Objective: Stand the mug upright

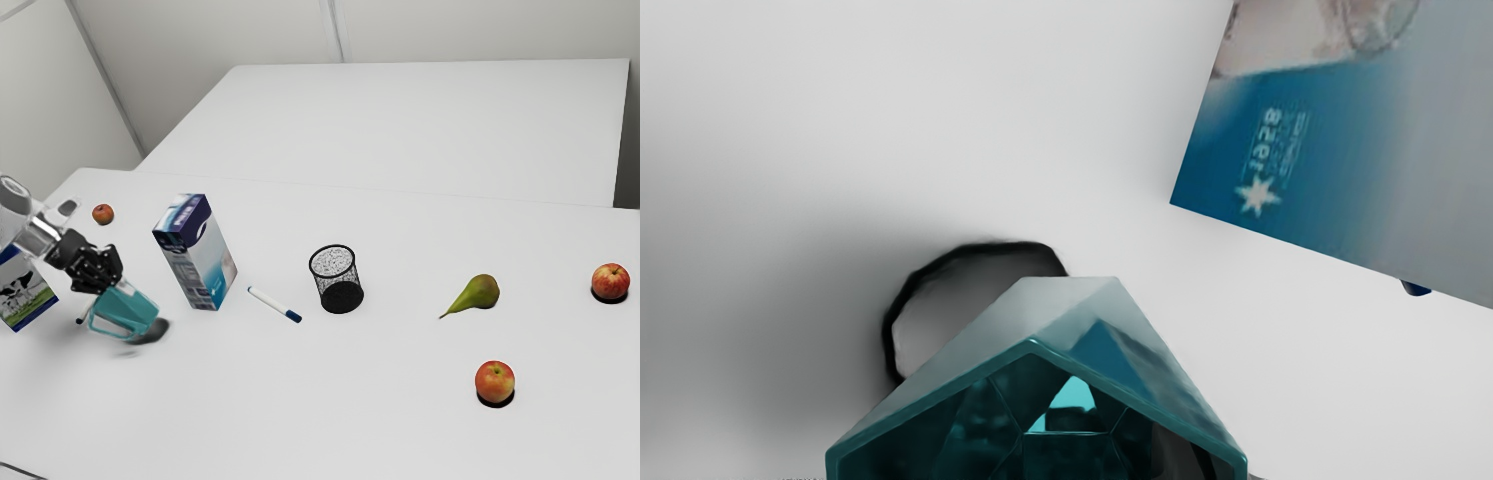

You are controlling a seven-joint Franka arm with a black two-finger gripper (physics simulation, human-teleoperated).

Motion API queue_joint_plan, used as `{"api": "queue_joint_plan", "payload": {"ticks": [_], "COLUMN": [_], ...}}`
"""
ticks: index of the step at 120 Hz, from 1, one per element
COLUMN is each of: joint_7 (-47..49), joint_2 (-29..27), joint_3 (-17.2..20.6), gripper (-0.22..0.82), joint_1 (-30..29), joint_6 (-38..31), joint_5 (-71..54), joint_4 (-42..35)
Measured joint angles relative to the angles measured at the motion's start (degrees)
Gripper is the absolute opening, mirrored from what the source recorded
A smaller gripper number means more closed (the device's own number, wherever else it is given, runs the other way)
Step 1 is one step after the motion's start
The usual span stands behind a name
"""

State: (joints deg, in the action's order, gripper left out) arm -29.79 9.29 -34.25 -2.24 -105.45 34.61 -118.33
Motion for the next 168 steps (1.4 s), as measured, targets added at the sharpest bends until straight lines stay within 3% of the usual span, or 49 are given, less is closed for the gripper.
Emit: {"api": "queue_joint_plan", "payload": {"ticks": [16,51,102,168], "joint_7": [6.6,21.7,37.3,46.5], "joint_2": [-0.6,-1.5,-0.8,2.3], "joint_3": [-0.7,-0.7,-0.7,-0.7], "gripper": [-0.17,-0.17,-0.18,-0.18], "joint_1": [5.4,9.9,12.4,12.5], "joint_6": [-4.3,-8.8,-9.5,-9.5], "joint_5": [-6.9,-18.3,-23.8,-24.4], "joint_4": [-0.2,-0.7,1.3,2.6]}}
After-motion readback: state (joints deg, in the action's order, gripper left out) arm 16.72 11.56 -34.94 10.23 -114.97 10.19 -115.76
